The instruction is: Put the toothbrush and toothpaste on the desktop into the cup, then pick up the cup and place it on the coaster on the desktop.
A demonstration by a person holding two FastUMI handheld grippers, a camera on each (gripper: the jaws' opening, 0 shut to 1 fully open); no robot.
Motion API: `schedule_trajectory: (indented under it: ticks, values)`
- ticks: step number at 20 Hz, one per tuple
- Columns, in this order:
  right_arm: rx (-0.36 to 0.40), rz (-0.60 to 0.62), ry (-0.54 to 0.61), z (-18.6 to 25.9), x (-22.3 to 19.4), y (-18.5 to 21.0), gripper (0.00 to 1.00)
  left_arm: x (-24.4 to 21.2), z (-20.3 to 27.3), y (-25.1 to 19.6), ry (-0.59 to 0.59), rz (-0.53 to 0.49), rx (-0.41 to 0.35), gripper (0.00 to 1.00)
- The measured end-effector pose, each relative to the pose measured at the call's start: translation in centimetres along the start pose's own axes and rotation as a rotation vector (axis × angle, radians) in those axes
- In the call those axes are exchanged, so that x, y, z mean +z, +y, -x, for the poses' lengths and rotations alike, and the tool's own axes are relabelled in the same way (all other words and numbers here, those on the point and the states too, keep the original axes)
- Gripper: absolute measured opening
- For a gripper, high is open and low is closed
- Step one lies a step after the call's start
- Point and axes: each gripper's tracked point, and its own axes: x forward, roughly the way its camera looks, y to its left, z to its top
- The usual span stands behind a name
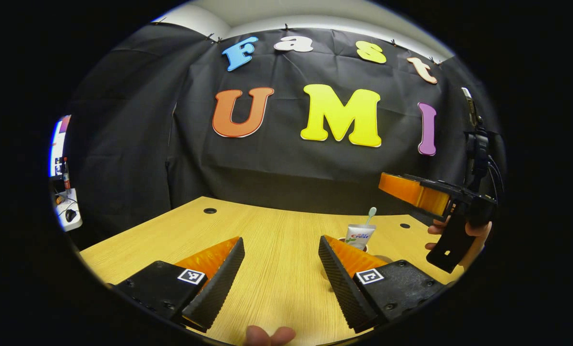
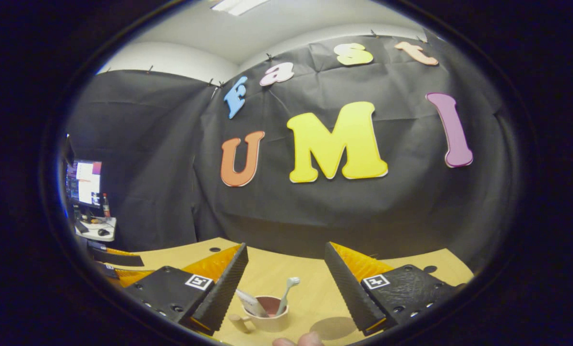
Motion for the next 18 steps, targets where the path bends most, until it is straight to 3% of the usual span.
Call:
schedule_trajectory:
  ticks: [7,10,12,18]
  values:
    - [-0.053,0.038,-0.016,7.1,2.1,-3.9,0.97,2.5,0.9,-3.5,0.088,-0.003,-0.137,0.98]
    - [-0.088,0.051,-0.040,11.0,3.2,-6.4,0.97,2.7,0.7,-5.3,0.189,-0.075,-0.195,0.98]
    - [-0.076,0.036,0.001,13.3,2.5,-7.2,0.97,2.9,0.5,-6.6,0.260,-0.104,-0.246,0.98]
    - [-0.091,0.008,0.065,19.1,1.3,-10.1,0.97,9.3,-1.7,-7.6,0.344,-0.193,-0.281,0.98]
